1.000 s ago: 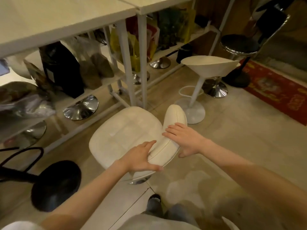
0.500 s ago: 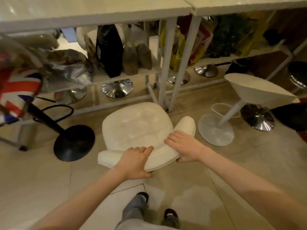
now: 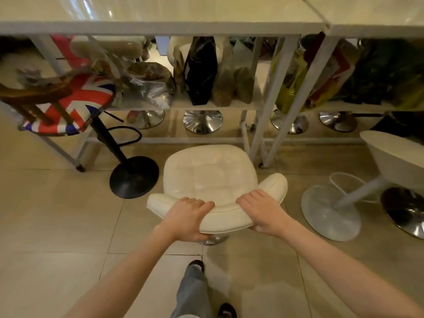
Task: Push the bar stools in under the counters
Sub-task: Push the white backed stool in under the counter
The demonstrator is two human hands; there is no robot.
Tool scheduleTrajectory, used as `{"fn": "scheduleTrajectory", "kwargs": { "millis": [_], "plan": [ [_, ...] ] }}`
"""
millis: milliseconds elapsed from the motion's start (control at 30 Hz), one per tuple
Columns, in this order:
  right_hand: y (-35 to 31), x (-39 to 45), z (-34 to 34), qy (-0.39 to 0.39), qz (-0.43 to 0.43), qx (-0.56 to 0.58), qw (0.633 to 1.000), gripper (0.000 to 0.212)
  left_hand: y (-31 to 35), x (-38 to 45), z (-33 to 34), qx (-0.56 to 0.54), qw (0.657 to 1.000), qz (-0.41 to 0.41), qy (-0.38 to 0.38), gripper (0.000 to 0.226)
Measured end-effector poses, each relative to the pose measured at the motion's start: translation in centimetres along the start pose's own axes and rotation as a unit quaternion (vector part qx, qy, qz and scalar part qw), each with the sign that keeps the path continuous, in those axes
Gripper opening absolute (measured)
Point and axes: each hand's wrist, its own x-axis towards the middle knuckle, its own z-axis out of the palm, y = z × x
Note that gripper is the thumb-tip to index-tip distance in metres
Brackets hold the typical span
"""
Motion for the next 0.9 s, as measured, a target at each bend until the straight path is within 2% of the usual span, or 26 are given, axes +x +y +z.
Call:
{"fn": "scheduleTrajectory", "kwargs": {
  "millis": [333, 900],
  "plan": [
    [4.3, 3.4, -0.1, 0.014, -0.016, -0.003, 1.000, 0.057, -2.5, 4.0, 0.0, -0.002, 0.999, -0.009, 0.045, 0.067],
    [14.4, 16.5, -0.7, 0.017, -0.016, 0.003, 1.000, 0.061, -14.6, 15.1, -1.9, 0.020, 0.997, -0.004, 0.071, 0.063]
  ]
}}
